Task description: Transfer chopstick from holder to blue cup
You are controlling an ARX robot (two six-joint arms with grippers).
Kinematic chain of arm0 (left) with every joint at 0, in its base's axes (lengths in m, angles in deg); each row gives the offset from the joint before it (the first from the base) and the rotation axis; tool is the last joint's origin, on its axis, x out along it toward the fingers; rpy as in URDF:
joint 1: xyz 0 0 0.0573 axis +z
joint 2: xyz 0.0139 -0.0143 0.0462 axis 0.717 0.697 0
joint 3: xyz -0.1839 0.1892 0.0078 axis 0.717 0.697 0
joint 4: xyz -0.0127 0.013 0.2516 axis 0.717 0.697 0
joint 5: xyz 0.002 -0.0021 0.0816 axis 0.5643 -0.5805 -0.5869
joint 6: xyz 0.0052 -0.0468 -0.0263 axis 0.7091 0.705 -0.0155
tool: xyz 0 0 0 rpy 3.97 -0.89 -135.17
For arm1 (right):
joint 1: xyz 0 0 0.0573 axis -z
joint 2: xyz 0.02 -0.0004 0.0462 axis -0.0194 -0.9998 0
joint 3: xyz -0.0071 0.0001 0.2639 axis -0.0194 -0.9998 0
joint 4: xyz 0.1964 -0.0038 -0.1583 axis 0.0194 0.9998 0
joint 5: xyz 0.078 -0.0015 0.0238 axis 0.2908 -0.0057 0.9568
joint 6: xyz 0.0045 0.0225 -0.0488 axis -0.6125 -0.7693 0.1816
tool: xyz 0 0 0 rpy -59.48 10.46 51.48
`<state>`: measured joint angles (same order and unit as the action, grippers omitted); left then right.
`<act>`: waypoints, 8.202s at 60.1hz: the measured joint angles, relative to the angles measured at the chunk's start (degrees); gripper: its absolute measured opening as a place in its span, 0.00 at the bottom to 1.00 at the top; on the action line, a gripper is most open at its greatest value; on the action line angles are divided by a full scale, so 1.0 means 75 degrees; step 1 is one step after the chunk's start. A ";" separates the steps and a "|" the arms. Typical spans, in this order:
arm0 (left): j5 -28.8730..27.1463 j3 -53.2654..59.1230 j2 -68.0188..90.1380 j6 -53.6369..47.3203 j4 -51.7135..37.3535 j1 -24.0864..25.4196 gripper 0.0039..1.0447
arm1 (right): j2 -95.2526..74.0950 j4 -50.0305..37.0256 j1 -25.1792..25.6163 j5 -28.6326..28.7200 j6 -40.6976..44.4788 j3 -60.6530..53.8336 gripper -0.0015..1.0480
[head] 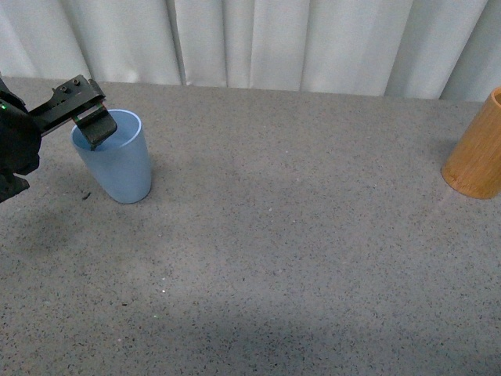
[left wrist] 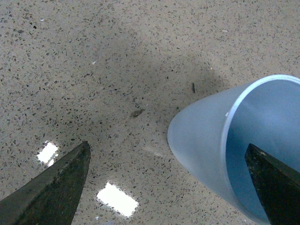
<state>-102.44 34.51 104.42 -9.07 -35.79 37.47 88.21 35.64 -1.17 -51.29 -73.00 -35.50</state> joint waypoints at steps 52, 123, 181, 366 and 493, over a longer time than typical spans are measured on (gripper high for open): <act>0.0259 -0.0137 0.0111 -0.0615 -0.0589 -0.0356 0.03 | 0.0000 0.0000 0.0000 0.0000 0.0000 0.0000 0.91; 0.0478 -0.1131 0.0775 -0.0638 -0.0294 -0.3978 0.03 | 0.0000 0.0000 0.0000 0.0000 0.0000 0.0000 0.91; -0.0006 -0.1836 0.1466 -0.0370 -0.0026 -0.3748 0.03 | 0.0000 0.0000 0.0000 -0.0003 0.0000 0.0000 0.91; 0.1804 0.6181 -1.4117 -0.5435 0.1259 0.1099 0.92 | -1.1153 -0.3955 0.1827 -0.0775 -0.2136 0.4036 0.91; 0.1804 0.6181 -1.4117 -0.5435 0.1259 0.1099 0.94 | -1.5781 -0.2602 0.1687 0.0157 -0.1690 0.9279 0.91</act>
<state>-88.91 80.87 -1.46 -49.83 -26.35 45.71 -30.14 16.12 11.49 -50.11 -85.68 34.09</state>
